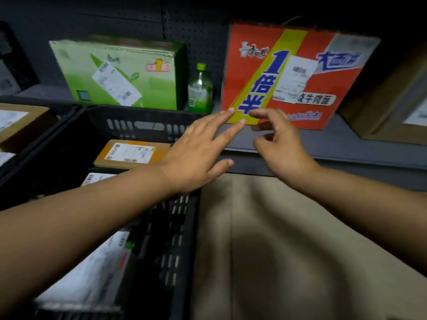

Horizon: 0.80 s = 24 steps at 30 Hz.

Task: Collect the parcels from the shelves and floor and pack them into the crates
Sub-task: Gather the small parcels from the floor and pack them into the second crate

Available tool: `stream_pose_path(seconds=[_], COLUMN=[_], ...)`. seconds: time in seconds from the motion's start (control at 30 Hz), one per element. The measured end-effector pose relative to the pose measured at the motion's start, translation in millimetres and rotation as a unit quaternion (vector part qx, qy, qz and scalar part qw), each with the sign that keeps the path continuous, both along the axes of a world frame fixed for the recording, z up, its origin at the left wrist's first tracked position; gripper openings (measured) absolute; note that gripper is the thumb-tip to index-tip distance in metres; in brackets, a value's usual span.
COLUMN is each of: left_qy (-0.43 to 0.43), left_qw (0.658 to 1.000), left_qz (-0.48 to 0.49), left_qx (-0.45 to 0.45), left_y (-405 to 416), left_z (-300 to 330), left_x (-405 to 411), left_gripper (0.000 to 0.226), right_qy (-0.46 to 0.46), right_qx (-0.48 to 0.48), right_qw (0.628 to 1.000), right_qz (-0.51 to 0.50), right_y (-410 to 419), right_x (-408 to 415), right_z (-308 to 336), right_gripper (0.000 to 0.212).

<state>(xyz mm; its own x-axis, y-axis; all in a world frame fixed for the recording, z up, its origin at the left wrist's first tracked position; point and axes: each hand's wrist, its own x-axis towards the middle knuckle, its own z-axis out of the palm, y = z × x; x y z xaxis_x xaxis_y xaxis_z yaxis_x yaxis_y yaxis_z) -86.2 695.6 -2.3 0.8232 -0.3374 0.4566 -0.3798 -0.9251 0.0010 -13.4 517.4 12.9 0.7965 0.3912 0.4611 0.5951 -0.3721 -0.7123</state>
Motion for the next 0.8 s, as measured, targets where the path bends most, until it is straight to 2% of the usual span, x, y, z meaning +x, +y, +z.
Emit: stream_pose_path(seconds=[0.17,0.4,0.6,0.8], left_qy=[0.045,0.079,0.100,0.154], left_qw=[0.995,0.972,0.936,0.913], left_qz=[-0.075,-0.213,-0.326,-0.372], left_qx=[0.040,0.057,0.091,0.057], left_y=[-91,-234,-348,-435], left_z=[-13,-32,-62,-96], left_x=[29,51,44,28], left_gripper=[0.076,0.065,0.068,0.067], right_qy=[-0.006,0.023,0.092,0.164], right_qx=[-0.111,-0.262,-0.310,-0.315], right_qw=[0.991,0.952,0.905,0.837], right_qz=[-0.071,-0.155,-0.275,-0.416], right_y=[-119,-294,-429,-534], right_x=[11,-9,-51,-87], right_z=[-6,-23,-62,-100], right_gripper=[0.044,0.038,0.034,0.033])
